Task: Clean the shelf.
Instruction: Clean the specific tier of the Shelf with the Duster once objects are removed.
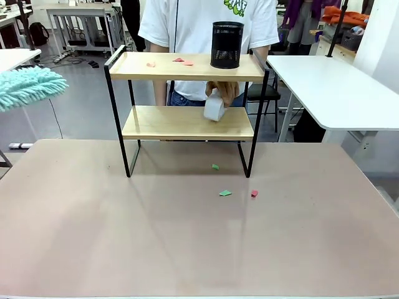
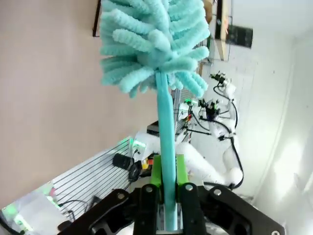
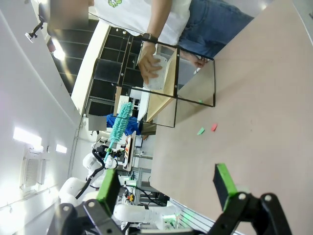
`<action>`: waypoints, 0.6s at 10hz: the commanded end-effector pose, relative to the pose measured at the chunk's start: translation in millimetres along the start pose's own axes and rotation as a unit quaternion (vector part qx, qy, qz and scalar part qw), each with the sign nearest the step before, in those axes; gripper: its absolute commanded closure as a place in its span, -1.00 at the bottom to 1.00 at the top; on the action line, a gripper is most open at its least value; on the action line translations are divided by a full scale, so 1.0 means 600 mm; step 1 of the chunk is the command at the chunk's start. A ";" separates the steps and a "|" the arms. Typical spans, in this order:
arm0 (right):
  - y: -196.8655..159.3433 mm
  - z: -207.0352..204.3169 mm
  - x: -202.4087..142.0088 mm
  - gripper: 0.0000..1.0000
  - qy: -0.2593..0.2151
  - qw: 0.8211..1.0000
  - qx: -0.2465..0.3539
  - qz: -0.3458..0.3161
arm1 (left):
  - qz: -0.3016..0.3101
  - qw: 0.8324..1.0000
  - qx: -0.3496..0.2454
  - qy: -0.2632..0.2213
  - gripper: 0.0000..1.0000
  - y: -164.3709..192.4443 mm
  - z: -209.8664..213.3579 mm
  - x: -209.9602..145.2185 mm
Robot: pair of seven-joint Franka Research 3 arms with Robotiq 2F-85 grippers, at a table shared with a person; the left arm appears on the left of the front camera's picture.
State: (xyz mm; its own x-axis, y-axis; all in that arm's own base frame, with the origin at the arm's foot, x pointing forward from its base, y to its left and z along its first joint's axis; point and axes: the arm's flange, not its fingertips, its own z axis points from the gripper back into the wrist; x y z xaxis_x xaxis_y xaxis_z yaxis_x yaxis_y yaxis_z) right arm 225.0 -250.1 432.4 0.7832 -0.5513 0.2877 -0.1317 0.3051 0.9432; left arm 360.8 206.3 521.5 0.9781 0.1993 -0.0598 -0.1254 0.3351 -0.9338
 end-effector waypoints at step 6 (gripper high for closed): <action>0.002 -0.002 0.003 -1.00 -0.008 1.000 0.012 0.014 | 0.066 0.997 0.020 -0.028 1.00 -0.002 -0.066 0.068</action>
State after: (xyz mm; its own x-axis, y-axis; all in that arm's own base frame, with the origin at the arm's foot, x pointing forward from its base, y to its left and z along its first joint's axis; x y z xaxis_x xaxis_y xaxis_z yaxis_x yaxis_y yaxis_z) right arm 225.0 -250.1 432.4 0.7831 -0.5513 0.2879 -0.1318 0.3052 0.9431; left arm 413.1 170.1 504.2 0.9369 0.3003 -0.1792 -0.2823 0.3471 -0.8943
